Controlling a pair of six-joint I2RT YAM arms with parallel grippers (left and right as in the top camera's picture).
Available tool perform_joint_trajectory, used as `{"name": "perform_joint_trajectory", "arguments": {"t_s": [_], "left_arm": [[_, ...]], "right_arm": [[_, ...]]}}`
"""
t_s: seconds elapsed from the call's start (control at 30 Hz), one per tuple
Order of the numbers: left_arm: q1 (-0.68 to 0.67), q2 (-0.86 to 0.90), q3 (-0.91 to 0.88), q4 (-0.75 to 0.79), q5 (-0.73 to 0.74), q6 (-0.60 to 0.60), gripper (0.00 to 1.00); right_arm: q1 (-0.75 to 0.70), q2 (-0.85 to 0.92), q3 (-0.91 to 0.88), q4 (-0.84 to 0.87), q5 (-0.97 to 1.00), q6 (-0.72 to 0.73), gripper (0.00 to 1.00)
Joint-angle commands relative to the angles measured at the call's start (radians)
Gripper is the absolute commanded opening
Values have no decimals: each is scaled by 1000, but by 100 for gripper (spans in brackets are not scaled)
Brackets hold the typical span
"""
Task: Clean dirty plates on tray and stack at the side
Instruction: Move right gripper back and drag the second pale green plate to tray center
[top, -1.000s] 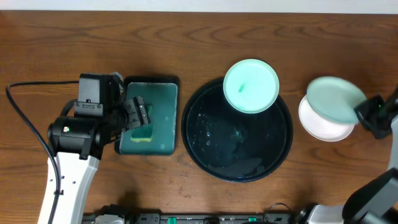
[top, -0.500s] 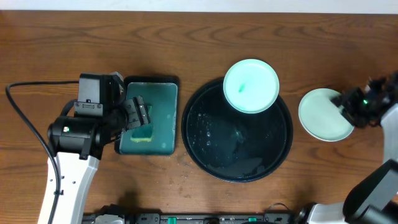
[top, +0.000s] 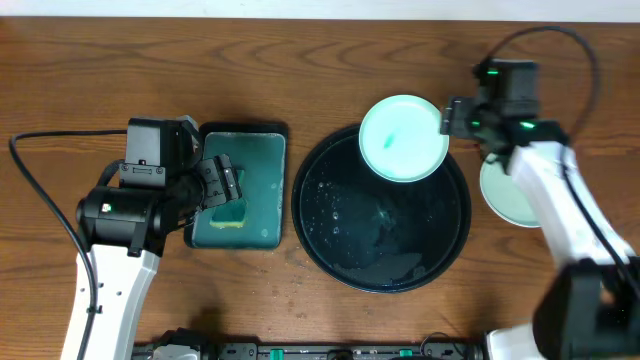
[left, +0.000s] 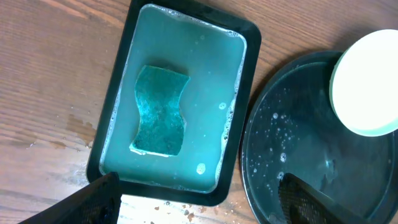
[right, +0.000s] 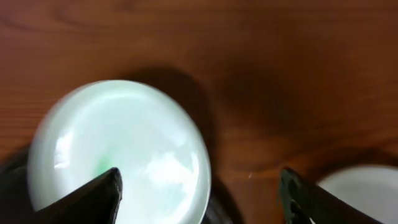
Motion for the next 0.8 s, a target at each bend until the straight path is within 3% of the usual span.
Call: {"name": "perform_joint_trajectory", "arguments": {"t_s": [0.0, 0.17, 0.33, 0.77], "left_arm": [[3, -2, 10, -3, 2, 5, 81], [3, -2, 10, -3, 2, 6, 82], [3, -2, 10, -3, 2, 5, 82], [3, -2, 10, -3, 2, 5, 81]], "right_arm": [[29, 134, -19, 47, 178, -77, 77], [21, 248, -19, 75, 180, -73, 47], [18, 232, -19, 43, 87, -61, 1], [87, -27, -19, -163, -56, -14, 1]]}}
